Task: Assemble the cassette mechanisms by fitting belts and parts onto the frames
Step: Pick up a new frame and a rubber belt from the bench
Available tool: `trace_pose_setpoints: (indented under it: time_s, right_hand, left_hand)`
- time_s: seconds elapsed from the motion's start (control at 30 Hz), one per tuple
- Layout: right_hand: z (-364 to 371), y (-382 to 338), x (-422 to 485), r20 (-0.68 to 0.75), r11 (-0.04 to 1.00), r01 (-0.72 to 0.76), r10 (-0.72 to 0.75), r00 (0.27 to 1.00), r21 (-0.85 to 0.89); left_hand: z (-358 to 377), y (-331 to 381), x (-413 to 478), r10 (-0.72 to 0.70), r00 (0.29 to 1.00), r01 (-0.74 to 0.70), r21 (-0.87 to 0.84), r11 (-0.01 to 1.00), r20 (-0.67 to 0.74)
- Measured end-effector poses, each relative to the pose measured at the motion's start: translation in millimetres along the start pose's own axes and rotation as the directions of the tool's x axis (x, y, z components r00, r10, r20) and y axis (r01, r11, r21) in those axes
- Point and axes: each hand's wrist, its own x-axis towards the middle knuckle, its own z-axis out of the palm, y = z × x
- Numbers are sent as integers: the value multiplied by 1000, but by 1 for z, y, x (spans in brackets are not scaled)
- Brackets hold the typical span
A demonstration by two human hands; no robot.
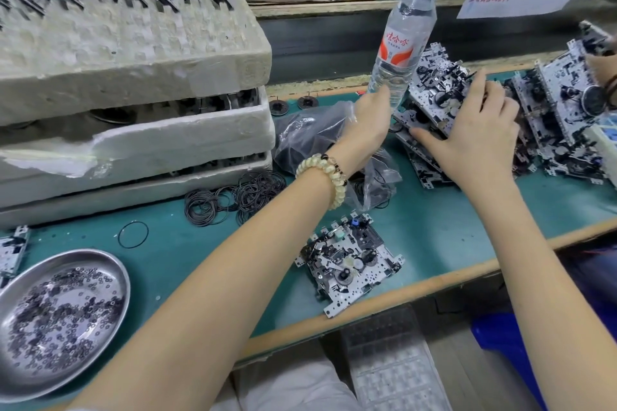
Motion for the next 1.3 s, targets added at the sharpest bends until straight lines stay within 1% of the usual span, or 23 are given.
trace_pose_setpoints:
  time_s: [0.03,0.1,0.13,0.23,0.33,0.47,0.57,0.63,0.73,0.8,0.9,0.97,1.03,1.1,1.13,1.17,1.23,1.3]
  right_hand:
    - [0,0,0,2,1000,-1,1,1000,2]
    - [0,2,0,11,1000,-3,3,1000,6]
    - [0,2,-1,14,1000,-3,3,1000,8]
    - [-1,3,-2,13,1000,-2,2,1000,0]
    - [-2,2,-2,18,1000,-3,3,1000,-4]
    - [-1,2,-2,22,1000,-5,5,1000,-10]
    - [-1,2,-3,18,1000,-10,10,1000,-7]
    - [0,2,-4,15,1000,-12,12,1000,-1]
    - [1,1,-5,4,1000,-13,13,1000,-3]
    - [1,0,-6,1,1000,-12,12,1000,5]
    - [0,1,-6,3,1000,-16,16,1000,12]
    - [0,2,-5,10,1000,-8,7,1000,23]
    - [0,4,-5,25,999,9,-10,1000,39]
    - [0,6,-6,33,999,24,-25,999,45]
    - [0,6,-7,33,999,27,-28,999,45]
    - [0,7,-7,32,999,28,-29,999,45]
    - [0,6,-8,27,999,27,-28,999,47]
    - [0,4,-7,20,998,20,-22,1000,52]
  left_hand:
    - [-2,-4,3,-3,1000,4,50,999,-25]
    - [-4,-11,10,-14,999,18,136,990,-32]
    - [-5,-12,11,-6,999,14,208,978,-40]
    - [-2,-13,16,48,997,-22,415,910,-53]
    - [-1,-9,20,42,995,7,502,865,-86]
    - [6,-5,24,31,996,19,572,820,-78]
    - [6,-6,28,30,994,36,572,820,-105]
    - [2,-9,28,13,991,63,542,838,-134]
    - [-5,-15,29,-46,992,89,384,919,-118]
    - [-6,-16,27,-86,985,128,290,949,-152]
    - [0,-24,31,-99,978,137,203,970,-184]
    - [2,-28,32,-183,966,198,64,978,-180]
    - [2,-27,31,-293,941,285,-70,956,-171]
    - [0,-24,32,-331,926,313,-120,942,-181]
    - [-1,-22,31,-297,936,276,-127,953,-191]
    - [-2,-21,32,-233,953,214,-112,970,-195]
    - [-6,-22,32,-111,980,112,2,994,-164]
    - [-9,-25,32,-43,983,61,98,993,-176]
